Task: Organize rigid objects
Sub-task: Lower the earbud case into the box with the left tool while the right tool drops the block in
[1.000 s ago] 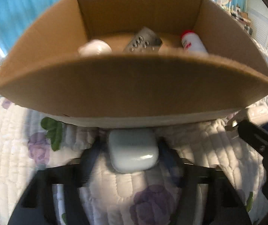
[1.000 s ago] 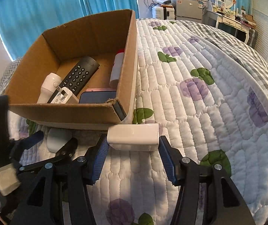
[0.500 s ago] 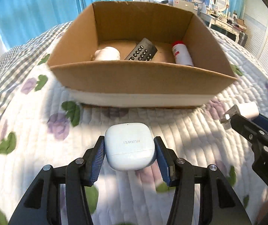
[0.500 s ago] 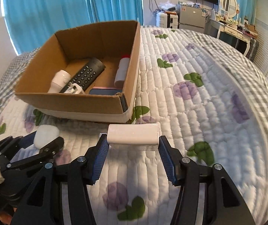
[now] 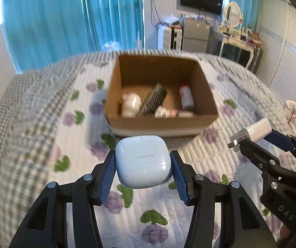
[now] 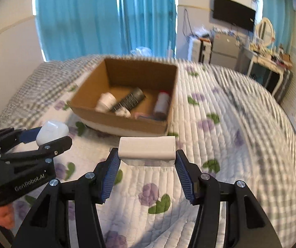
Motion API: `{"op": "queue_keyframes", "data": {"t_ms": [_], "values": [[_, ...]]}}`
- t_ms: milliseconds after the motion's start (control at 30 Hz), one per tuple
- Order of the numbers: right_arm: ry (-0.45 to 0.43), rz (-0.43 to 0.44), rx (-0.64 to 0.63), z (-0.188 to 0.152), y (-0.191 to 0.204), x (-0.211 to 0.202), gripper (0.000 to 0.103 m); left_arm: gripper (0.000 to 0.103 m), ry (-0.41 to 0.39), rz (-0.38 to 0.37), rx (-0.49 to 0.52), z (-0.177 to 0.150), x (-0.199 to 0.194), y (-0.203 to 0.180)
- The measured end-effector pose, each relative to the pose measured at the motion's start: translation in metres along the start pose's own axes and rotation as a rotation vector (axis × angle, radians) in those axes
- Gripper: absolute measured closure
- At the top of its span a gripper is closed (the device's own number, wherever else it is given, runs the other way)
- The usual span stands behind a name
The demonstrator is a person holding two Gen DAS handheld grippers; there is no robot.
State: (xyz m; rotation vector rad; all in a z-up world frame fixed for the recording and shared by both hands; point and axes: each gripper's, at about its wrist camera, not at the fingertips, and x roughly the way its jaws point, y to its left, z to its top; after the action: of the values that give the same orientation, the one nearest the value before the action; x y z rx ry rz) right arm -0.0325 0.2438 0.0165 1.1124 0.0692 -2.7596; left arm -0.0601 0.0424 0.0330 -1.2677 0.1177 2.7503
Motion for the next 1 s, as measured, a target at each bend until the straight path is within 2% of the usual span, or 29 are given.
{"op": "queue_keyframes", "data": {"t_ms": [200,367,533,700,767,867,1000], "values": [[-0.051,0.047,-0.058,0.054,0.006,-0.024,0.049,0.05,-0.077,0.014,0.012,0.046,-0.02,0.012],[-0.102,0.085,-0.077,0.108,0.005,-0.02,0.049,0.05,-0.118,0.011,0.008,0.093,-0.002,0.02],[-0.142,0.081,-0.078,0.149,-0.003,0.005,0.049,0.05,-0.113,0.003,-0.007,0.133,0.052,0.023],[-0.143,0.073,-0.056,0.175,-0.02,0.05,0.049,0.05,-0.101,0.015,0.072,0.145,0.113,0.011],[-0.129,0.07,-0.048,0.18,-0.027,0.07,0.049,0.05,-0.1,0.005,0.089,0.146,0.138,0.006],[-0.095,0.083,-0.026,0.182,-0.034,0.102,0.049,0.05,-0.064,-0.013,0.063,0.149,0.165,0.007],[-0.06,0.092,-0.033,0.176,-0.04,0.137,0.049,0.05,-0.035,-0.032,0.036,0.148,0.187,0.01]]}}
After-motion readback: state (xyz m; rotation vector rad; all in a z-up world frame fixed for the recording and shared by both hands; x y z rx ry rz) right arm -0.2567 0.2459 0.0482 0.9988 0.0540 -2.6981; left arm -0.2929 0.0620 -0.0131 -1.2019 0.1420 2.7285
